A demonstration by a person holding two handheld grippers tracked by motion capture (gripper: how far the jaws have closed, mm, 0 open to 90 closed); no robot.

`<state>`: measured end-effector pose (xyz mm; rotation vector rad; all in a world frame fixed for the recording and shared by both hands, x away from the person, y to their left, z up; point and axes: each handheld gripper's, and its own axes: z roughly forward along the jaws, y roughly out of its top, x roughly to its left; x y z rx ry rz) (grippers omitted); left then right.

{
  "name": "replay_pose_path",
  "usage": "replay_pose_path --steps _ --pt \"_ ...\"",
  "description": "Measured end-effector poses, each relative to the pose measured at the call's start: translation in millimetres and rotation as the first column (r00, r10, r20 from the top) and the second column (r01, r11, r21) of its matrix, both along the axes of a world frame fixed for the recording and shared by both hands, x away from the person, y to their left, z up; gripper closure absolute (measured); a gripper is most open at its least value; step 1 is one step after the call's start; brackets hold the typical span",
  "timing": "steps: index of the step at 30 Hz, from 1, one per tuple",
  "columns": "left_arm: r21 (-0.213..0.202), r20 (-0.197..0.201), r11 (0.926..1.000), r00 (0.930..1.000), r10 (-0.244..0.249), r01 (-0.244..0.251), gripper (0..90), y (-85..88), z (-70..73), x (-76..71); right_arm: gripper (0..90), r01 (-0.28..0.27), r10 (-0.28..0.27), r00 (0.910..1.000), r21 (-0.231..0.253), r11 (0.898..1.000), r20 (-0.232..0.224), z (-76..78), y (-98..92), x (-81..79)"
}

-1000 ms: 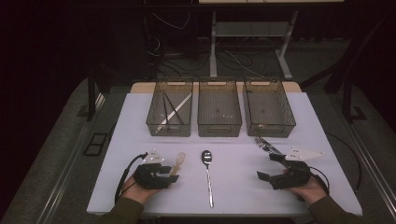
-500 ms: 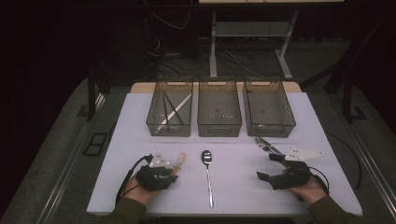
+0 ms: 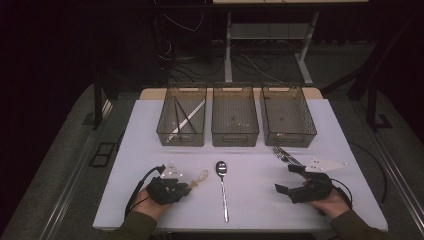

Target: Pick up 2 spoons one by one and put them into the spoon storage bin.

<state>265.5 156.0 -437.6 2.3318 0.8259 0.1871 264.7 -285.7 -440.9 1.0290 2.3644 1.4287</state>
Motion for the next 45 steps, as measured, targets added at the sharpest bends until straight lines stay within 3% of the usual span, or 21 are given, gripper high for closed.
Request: replay_pose_path --steps 20,31,45 --pt "-0.055 0.051 0.9965 0.9969 -0.059 0.062 75.7 -2.3 13.5 7.9 9.5 -0.001 0.001 1.0 -0.002 1.0 -0.004 -0.8 0.7 0.9" --pt "-0.124 0.089 0.9888 0.9933 -0.073 0.083 75.5 -4.6 25.2 19.5 9.5 -0.003 0.003 1.0 -0.001 1.0 -0.005 -1.1 1.2 1.1" --pt "-0.168 0.121 0.9805 0.9892 -0.082 0.102 75.5 -11.5 38.8 37.0 9.5 -0.002 0.002 1.0 -0.002 1.0 -0.01 -1.5 0.8 1.9"
